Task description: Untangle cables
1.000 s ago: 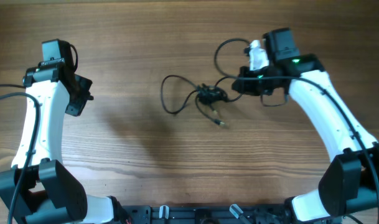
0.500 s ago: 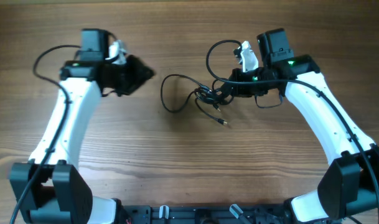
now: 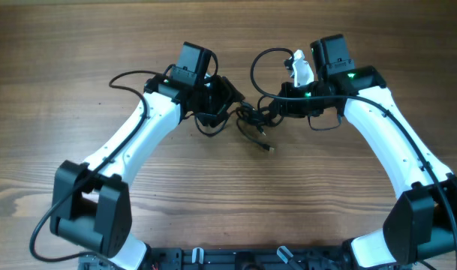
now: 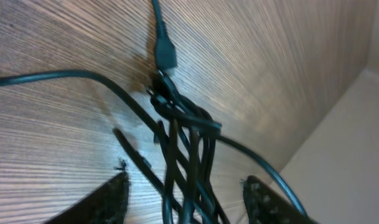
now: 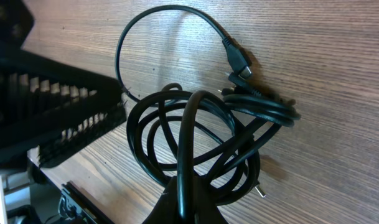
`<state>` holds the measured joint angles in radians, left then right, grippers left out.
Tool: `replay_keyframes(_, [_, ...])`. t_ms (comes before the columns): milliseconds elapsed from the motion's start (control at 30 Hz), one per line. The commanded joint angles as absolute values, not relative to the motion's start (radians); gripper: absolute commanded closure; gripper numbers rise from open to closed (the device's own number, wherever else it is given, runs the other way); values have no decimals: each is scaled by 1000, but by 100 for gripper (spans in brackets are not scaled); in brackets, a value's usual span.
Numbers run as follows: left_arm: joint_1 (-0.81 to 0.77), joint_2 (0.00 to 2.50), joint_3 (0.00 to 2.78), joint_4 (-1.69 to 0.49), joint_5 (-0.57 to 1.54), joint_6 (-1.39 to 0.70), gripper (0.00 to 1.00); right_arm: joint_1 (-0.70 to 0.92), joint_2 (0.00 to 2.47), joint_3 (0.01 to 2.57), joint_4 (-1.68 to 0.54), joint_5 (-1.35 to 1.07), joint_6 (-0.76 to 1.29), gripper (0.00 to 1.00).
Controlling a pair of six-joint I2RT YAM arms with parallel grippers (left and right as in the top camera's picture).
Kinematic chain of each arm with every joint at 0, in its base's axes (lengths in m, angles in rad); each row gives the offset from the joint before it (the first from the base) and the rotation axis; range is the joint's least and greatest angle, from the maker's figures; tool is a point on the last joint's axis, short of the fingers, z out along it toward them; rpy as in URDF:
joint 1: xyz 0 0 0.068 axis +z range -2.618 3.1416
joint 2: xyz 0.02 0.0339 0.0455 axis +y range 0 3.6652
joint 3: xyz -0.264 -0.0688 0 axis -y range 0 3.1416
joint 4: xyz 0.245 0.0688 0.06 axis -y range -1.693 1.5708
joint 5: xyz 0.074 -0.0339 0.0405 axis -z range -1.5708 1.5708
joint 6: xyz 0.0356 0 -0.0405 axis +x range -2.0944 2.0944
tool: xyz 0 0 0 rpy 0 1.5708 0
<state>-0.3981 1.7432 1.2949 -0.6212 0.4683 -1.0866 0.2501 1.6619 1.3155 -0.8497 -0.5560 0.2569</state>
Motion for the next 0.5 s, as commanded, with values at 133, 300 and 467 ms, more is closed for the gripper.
replay_keyframes(133, [-420, 1768, 1309, -588, 513, -1040, 44, 248, 1634, 1316, -852, -546, 263, 96])
replay_keyframes(300, [-449, 1768, 1309, -587, 536, -1025, 44, 248, 1634, 1316, -852, -527, 263, 96])
replay_keyframes(467, [-472, 1774, 1309, -558, 526, -1025, 45, 248, 1634, 1316, -855, -527, 263, 96])
